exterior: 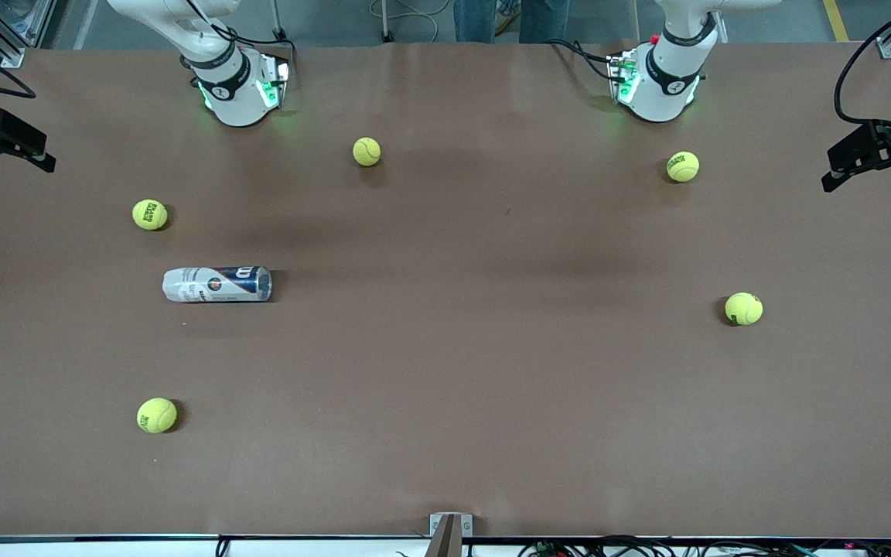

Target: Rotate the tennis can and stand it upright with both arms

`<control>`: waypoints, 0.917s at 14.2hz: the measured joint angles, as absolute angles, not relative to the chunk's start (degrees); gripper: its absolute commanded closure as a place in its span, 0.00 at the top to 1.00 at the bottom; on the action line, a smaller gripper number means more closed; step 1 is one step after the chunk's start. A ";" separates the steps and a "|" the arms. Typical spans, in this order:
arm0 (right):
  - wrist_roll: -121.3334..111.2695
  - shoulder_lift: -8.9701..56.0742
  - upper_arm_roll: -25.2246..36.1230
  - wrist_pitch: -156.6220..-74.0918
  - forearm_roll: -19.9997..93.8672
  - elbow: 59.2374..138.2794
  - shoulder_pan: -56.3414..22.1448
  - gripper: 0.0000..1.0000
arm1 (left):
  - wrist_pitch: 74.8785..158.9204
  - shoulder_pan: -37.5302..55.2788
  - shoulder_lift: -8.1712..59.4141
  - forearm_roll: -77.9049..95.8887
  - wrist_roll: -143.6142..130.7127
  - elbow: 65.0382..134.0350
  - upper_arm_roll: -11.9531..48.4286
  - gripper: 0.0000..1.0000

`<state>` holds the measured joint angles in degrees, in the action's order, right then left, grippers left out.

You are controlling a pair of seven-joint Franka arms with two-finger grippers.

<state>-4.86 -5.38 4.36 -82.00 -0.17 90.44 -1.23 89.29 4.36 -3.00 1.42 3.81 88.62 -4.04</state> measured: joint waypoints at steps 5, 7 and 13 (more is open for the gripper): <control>-4.92 -5.48 4.35 -81.96 0.06 90.44 -1.27 1.00 | 89.37 4.40 -3.00 1.42 3.56 88.61 -4.06 1.00; -4.92 -5.48 4.35 -81.65 0.12 90.41 -1.28 1.00 | 89.38 4.40 -3.00 1.42 3.55 88.61 -4.06 1.00; -4.98 -5.50 4.31 -81.08 0.16 87.73 -2.15 1.00 | 89.39 4.40 -3.00 1.42 3.54 88.60 -4.06 1.00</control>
<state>-4.98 -5.50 4.31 -81.08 0.16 87.73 -2.15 89.39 4.40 -3.00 1.42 3.54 88.60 -4.06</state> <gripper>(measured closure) 0.000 0.000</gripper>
